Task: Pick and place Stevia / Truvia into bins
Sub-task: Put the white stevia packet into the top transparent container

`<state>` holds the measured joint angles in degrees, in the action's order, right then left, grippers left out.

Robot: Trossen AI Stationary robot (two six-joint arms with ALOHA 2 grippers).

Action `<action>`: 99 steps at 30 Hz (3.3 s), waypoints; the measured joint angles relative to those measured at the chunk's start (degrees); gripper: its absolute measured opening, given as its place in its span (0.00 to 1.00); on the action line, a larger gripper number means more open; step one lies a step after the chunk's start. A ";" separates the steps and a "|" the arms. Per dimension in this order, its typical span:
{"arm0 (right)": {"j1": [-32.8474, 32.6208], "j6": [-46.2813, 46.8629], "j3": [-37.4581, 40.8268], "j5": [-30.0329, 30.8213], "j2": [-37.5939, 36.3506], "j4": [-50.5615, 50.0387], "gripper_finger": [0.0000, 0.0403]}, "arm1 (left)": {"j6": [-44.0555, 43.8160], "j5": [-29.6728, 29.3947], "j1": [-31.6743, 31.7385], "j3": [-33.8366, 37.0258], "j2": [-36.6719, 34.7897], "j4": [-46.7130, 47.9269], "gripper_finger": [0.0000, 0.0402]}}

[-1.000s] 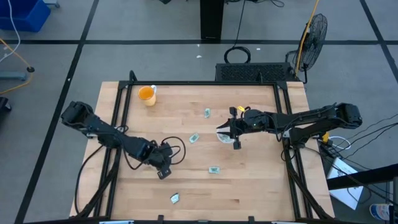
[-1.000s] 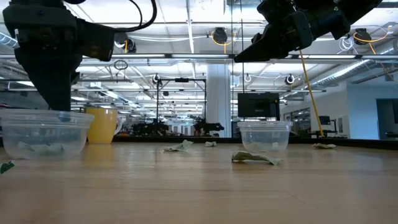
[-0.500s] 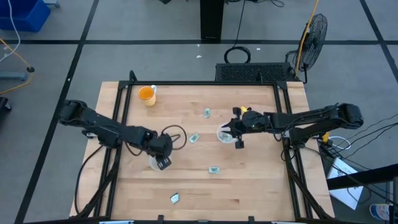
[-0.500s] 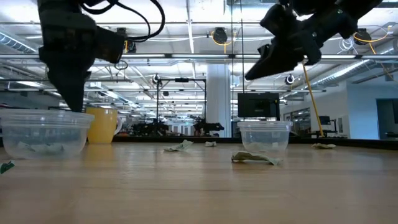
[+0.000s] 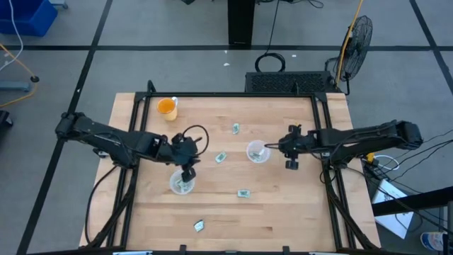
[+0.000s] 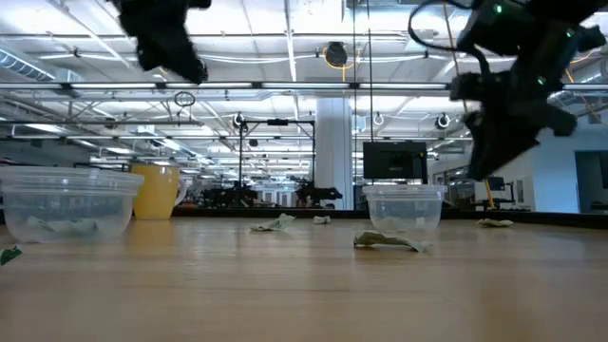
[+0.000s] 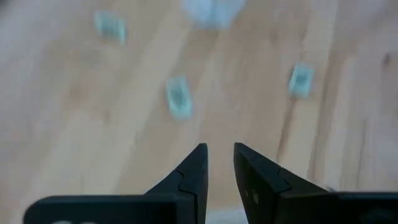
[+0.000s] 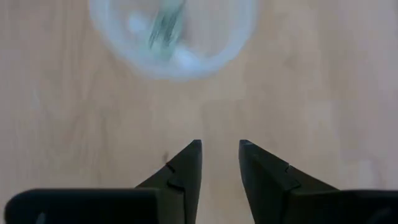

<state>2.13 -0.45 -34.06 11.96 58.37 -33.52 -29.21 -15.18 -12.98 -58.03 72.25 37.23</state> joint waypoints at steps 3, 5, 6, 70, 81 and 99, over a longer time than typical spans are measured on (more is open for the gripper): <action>0.00 -3.01 3.41 -1.60 0.53 4.49 0.30 | 5.95 -1.33 0.51 0.03 0.17 -3.87 0.20; 0.00 -5.10 5.14 1.49 0.37 6.75 0.32 | 9.26 -1.42 0.82 0.08 0.16 -6.65 0.20; 0.00 -5.68 5.80 4.19 0.39 6.79 0.33 | 10.51 -1.44 1.08 0.01 0.17 -7.91 0.20; 16.63 -1.50 10.25 2.92 5.86 10.50 0.02 | 23.43 -4.90 3.60 0.08 0.15 -12.23 0.20; 9.33 -2.64 7.09 3.44 5.84 13.42 0.01 | 22.99 -4.90 3.60 0.08 0.15 -12.23 0.20; -10.10 -10.37 -5.95 5.84 12.82 25.50 0.00 | 20.42 -4.88 3.60 0.08 0.17 -12.21 0.20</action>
<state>-7.97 -10.83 -40.01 17.80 71.18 -8.01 -8.78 -20.05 -9.39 -57.95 72.42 25.01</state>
